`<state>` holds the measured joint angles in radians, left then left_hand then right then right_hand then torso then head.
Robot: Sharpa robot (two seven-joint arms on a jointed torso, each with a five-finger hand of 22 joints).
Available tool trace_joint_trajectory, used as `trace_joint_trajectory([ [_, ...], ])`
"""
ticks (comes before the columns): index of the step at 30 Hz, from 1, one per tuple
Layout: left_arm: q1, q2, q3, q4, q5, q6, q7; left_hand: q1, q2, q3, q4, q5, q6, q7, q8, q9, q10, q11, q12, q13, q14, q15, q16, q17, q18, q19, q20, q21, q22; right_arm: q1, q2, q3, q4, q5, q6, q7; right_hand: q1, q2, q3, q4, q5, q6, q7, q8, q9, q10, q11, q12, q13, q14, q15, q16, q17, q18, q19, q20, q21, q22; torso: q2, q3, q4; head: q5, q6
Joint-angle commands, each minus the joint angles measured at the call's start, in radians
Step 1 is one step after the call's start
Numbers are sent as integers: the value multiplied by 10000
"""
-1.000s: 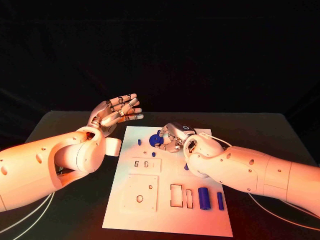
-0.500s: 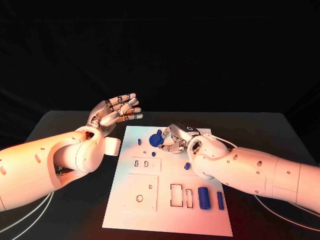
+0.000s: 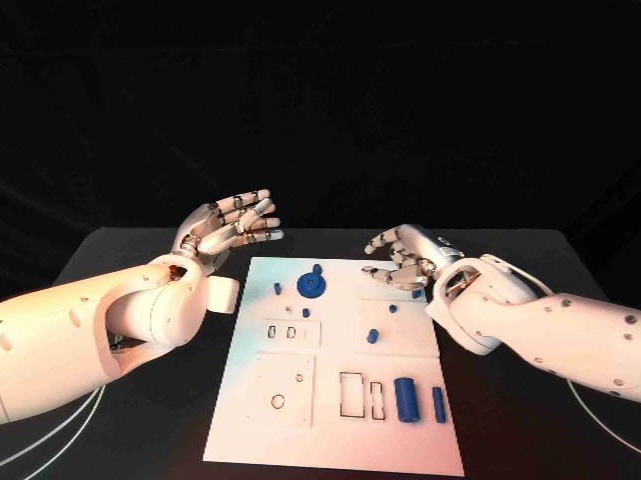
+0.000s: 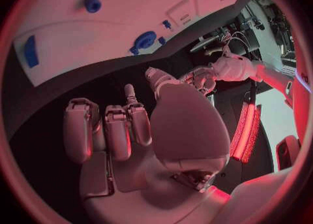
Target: Assemble the parts on the task board
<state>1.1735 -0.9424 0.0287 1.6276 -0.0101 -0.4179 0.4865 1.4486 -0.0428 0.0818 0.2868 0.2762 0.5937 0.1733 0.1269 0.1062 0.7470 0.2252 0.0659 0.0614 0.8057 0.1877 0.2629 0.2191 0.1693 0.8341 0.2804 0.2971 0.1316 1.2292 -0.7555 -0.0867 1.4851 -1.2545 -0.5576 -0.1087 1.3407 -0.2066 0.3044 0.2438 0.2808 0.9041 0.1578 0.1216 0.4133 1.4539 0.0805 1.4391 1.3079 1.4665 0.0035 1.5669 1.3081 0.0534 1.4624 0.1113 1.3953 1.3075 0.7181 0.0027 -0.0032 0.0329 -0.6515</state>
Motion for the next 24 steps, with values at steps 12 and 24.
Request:
trace_joint_trajectory([
  [12,-8,51,2,-137,8,204,69,81,14,45,8,-10,-60,874,15,-4,-52,25,-35,-12,-84,-3,47,23,78,-77,-5,26,-12,-203,-1562,1,-47,1354,1978,1488,701,-364,144,-491,-199,-31,124,-130,-51,-237,44,-243,1023,1043,88,39,2627,-33,-90,47,-115,1009,-133,130,-204,-191,-106],
  [24,-29,97,0,-230,10,239,76,82,10,44,6,-11,-61,871,15,-4,-50,22,-33,-11,-91,-3,50,29,79,-85,-4,28,-12,-493,-1186,1,-972,1116,1924,1449,806,-377,146,-551,-211,-76,136,-163,-63,-242,52,-246,1023,1043,95,39,2627,-36,-81,52,-107,1022,-85,145,-85,-227,-222],
])
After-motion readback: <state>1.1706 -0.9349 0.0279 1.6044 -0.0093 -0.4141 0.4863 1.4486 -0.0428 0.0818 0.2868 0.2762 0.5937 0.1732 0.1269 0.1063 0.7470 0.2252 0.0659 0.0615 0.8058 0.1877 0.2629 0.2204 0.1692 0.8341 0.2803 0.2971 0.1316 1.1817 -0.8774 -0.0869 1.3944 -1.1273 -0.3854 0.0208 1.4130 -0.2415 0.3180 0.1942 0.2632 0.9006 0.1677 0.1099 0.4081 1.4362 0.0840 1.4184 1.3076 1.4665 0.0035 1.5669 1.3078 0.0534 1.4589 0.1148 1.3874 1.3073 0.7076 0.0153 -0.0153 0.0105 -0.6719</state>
